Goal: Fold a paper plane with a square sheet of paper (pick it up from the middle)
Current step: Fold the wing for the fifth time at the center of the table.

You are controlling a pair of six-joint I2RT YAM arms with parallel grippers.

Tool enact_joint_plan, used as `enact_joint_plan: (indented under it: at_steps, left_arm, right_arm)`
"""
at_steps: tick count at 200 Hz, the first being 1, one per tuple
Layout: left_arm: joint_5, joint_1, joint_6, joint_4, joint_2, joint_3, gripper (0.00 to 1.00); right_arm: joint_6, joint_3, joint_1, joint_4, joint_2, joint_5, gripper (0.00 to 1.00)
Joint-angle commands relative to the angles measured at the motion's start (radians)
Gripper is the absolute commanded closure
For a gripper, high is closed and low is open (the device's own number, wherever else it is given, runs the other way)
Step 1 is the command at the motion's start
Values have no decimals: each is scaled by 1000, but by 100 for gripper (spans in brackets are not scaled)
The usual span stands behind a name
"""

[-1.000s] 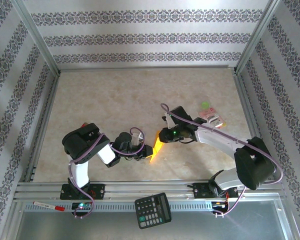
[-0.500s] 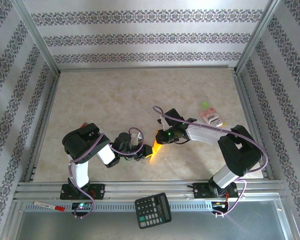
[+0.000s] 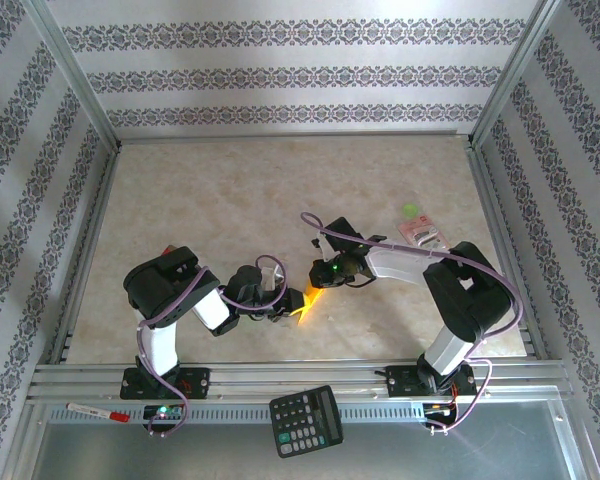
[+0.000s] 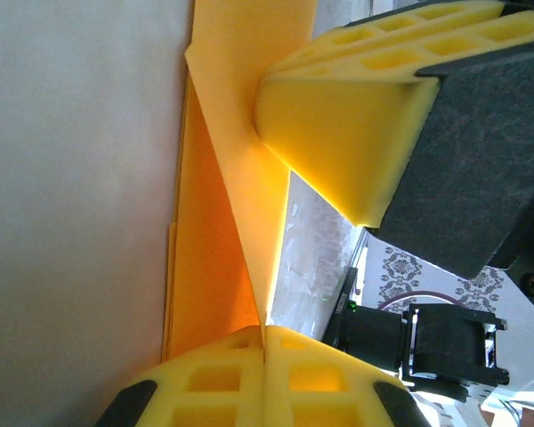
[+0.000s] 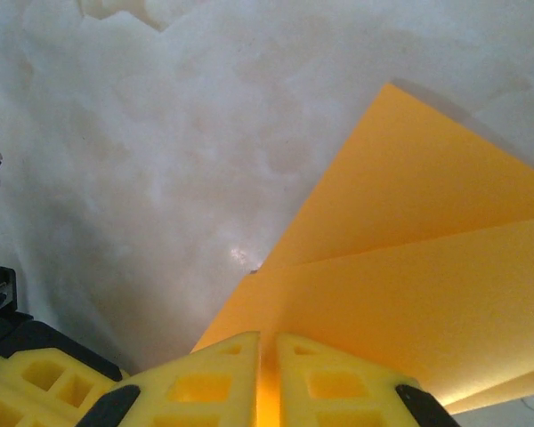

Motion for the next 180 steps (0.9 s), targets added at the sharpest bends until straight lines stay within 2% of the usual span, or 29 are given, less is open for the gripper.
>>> enact_joint_plan:
  at_steps: [1, 100, 114, 140, 180]
  left_arm:
    - [-42, 12, 16, -154, 23, -36, 100]
    - [-47, 12, 18, -175, 11, -37, 100]
    - [-47, 12, 26, -194, -9, -35, 98]
    - [-56, 16, 64, -279, -81, -29, 92]
    - [-79, 16, 161, -526, -261, 5, 81]
  right_arm:
    - [-31, 26, 11, 11, 23, 30, 87]
    - [-45, 16, 12, 14, 62, 49, 88]
    - [-49, 10, 10, 10, 61, 55, 88]
    - [-53, -4, 6, 8, 54, 57, 88]
    - [-57, -21, 4, 10, 48, 56, 88]
